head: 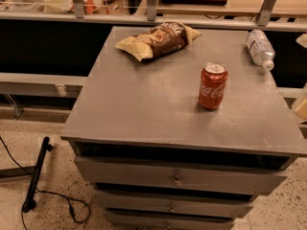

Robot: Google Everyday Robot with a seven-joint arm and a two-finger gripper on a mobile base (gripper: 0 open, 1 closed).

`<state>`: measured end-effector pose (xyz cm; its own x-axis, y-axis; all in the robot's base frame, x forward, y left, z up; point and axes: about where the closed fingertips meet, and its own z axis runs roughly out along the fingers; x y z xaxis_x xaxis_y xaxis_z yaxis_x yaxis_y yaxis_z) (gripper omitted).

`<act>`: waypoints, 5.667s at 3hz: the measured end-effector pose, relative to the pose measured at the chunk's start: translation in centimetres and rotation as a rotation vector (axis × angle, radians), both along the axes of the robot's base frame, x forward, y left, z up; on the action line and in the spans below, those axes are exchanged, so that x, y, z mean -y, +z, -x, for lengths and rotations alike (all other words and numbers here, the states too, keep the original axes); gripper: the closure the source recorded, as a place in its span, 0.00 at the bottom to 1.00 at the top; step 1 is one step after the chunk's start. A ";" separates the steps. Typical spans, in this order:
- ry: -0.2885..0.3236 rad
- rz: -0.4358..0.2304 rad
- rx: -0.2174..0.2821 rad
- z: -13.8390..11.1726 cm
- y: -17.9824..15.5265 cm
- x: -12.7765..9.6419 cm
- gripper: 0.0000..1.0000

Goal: Knock coke can over

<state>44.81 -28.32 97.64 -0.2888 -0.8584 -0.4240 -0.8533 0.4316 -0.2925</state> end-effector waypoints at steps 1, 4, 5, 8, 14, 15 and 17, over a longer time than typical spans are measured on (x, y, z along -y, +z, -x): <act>-0.086 -0.190 0.039 0.2 -2.4 4.4 0.00; -0.373 -0.770 0.138 2.5 -8.1 10.9 0.00; -0.460 -0.808 0.203 3.1 -8.6 11.9 0.00; -0.446 -0.756 0.391 2.2 -6.9 10.4 0.00; 0.111 -0.855 0.234 -6.0 -7.1 -3.6 0.00; 0.134 -0.898 0.212 -7.7 -6.6 -5.8 0.00; 0.160 -0.924 0.152 -12.2 -8.2 -9.3 0.00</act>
Offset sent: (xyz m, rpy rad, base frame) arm -0.0211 -0.1047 -0.0738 0.7953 -0.0826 -0.3045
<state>57.06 -19.07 89.46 -0.0825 -0.1893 -0.9784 -0.9031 0.4294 -0.0069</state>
